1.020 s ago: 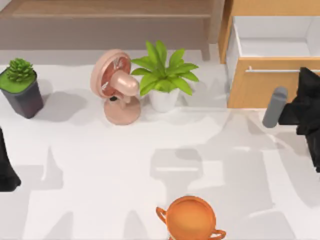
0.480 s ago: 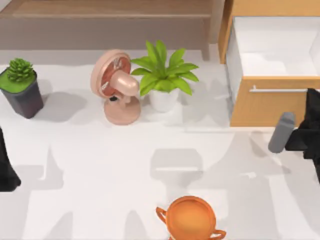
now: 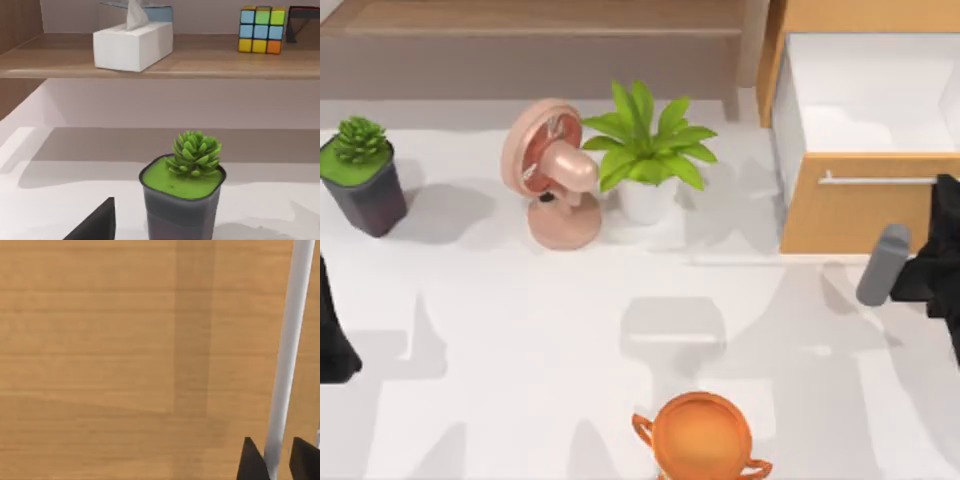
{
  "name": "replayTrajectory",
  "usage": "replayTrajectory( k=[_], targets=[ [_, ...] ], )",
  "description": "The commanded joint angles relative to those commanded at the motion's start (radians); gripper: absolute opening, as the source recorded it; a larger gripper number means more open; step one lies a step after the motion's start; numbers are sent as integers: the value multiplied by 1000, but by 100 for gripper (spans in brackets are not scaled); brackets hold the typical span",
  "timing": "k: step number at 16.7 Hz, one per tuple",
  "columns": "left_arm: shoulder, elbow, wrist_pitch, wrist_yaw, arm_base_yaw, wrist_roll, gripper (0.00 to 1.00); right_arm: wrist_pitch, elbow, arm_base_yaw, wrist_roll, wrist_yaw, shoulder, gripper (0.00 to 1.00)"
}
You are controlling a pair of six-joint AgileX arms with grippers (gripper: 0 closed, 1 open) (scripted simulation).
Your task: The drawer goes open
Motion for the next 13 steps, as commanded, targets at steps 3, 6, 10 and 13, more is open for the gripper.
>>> replayTrajectory(
  k=[3,6,10,13],
  targets=[
    [0,0,0,0,0,0,100,0,0,0,0,0,0,68],
    [0,0,0,0,0,0,100,0,0,0,0,0,0,90],
    [0,0,0,0,0,0,100,0,0,0,0,0,0,100],
    [0,0,0,0,0,0,100,0,0,0,0,0,0,100]
  ],
)
